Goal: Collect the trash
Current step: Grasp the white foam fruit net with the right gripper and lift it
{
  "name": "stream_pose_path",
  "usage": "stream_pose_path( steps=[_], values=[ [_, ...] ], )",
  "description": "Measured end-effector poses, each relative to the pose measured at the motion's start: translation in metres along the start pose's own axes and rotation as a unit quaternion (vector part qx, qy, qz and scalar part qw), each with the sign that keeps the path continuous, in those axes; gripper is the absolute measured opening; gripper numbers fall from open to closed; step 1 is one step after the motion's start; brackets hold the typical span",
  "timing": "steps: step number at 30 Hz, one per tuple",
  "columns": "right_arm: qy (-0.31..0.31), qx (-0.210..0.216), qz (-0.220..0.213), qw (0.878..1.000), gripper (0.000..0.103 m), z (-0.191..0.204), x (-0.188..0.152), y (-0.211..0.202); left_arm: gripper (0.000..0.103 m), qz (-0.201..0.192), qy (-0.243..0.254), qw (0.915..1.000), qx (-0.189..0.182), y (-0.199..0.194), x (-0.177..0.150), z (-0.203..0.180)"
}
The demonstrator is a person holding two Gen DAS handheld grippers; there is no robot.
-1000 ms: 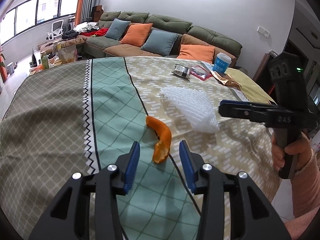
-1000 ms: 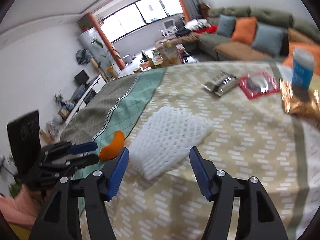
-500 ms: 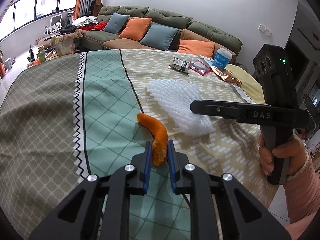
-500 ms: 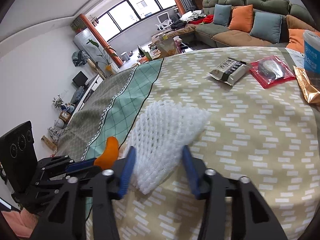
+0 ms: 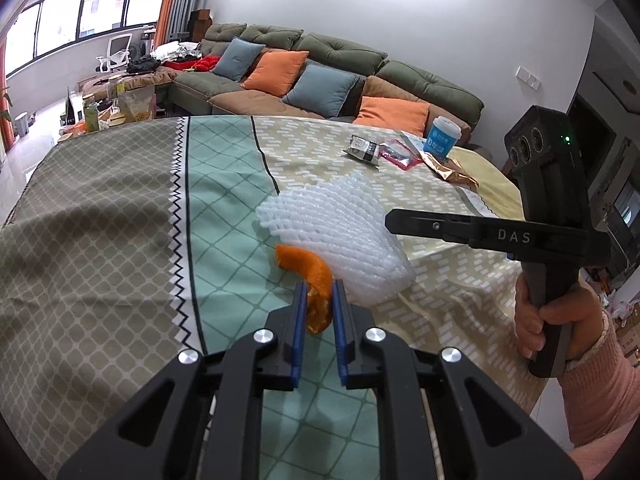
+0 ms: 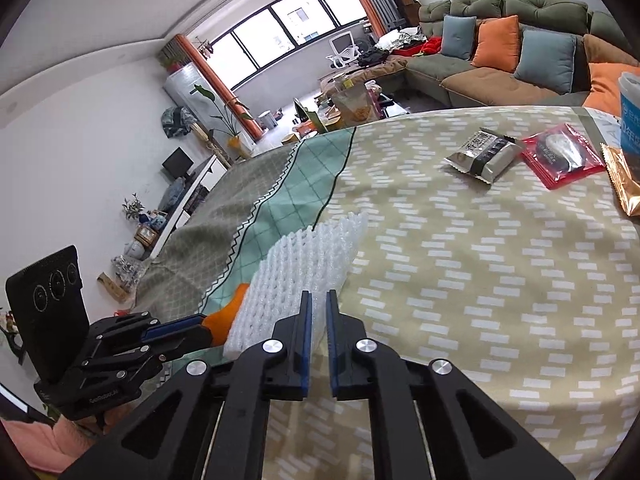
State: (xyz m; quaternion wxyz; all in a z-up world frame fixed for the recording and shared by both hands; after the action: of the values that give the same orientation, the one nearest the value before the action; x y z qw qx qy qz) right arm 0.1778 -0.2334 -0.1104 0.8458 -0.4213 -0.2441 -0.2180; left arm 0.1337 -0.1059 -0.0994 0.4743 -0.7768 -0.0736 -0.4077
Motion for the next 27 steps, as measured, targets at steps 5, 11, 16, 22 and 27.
stream_pose_path(
  steps=[5,11,16,22,27],
  values=[
    [0.019,0.003,0.013,1.0,0.051,-0.005,-0.002,0.007,0.014,0.002,-0.004,1.0,0.002,-0.001,-0.003,0.003],
    [0.015,-0.005,0.029,0.999,0.057,-0.002,-0.001,0.022,0.014,0.002,-0.005,1.0,0.003,-0.001,-0.005,0.005],
    [-0.009,0.0,0.041,0.999,0.011,0.009,-0.006,0.03,0.014,0.002,-0.01,0.9999,0.007,-0.003,-0.008,0.01],
    [-0.016,0.012,0.018,1.0,0.011,0.016,-0.007,0.017,0.013,-0.006,-0.017,0.9997,0.013,-0.015,-0.012,0.018],
    [-0.022,0.024,-0.003,0.999,0.011,0.026,-0.005,0.003,0.013,-0.018,-0.025,0.9993,0.019,-0.03,-0.015,0.025]
  ],
)
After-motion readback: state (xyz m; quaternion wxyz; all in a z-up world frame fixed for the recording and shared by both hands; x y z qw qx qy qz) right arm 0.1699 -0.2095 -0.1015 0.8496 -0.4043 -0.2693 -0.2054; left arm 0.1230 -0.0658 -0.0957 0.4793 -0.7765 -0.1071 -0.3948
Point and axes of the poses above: each gripper's, at about its wrist camera, not at the fingertips, and y roughly the way its jaws point, z to its left, x to its top, the point moved 8 cm from there along y, roughly the way its jaws point, and after that the axes turned 2 degrees about y, right-handed, at the moved point
